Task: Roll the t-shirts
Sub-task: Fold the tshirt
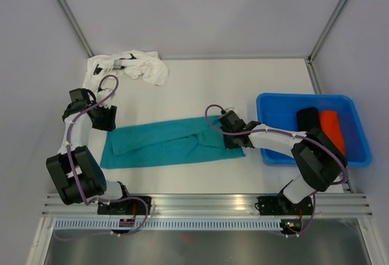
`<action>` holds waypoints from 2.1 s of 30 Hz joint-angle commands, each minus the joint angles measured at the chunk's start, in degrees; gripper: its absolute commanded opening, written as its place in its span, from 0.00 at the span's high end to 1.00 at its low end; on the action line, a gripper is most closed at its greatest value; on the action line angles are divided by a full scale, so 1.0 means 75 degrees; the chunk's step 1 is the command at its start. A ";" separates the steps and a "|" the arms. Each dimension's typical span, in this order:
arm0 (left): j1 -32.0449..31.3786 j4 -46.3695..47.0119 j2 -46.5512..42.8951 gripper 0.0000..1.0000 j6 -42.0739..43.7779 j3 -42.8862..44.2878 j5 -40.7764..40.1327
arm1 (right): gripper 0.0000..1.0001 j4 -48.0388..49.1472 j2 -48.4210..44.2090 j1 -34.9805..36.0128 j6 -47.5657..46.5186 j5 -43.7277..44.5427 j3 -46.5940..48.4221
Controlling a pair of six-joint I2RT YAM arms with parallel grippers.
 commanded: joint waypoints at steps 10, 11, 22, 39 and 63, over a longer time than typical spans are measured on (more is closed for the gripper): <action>0.0028 -0.0461 -0.0542 0.41 -0.0101 -0.0248 0.0558 | 1.00 -0.0561 0.3504 -0.1651 -0.1205 0.0798 0.4368; 0.0017 -0.0484 -0.0577 0.42 -0.0078 -0.0271 0.0558 | 1.00 -0.1004 0.3823 -0.1745 -0.1265 0.0870 0.4959; 0.0017 -0.0473 0.0136 0.40 0.0449 -0.0857 0.0230 | 0.84 -0.0833 0.2986 -0.1863 -0.0927 -0.0631 0.5767; -0.0101 0.0980 0.1122 0.38 0.0648 -0.1455 0.0030 | 0.59 -0.0364 0.4130 -0.2191 -0.0094 -0.0360 0.4953; -0.0077 -0.1963 -0.1785 0.37 0.1940 -0.1901 0.2399 | 0.47 -0.0953 0.5056 -0.2520 -0.1182 -0.0549 0.8647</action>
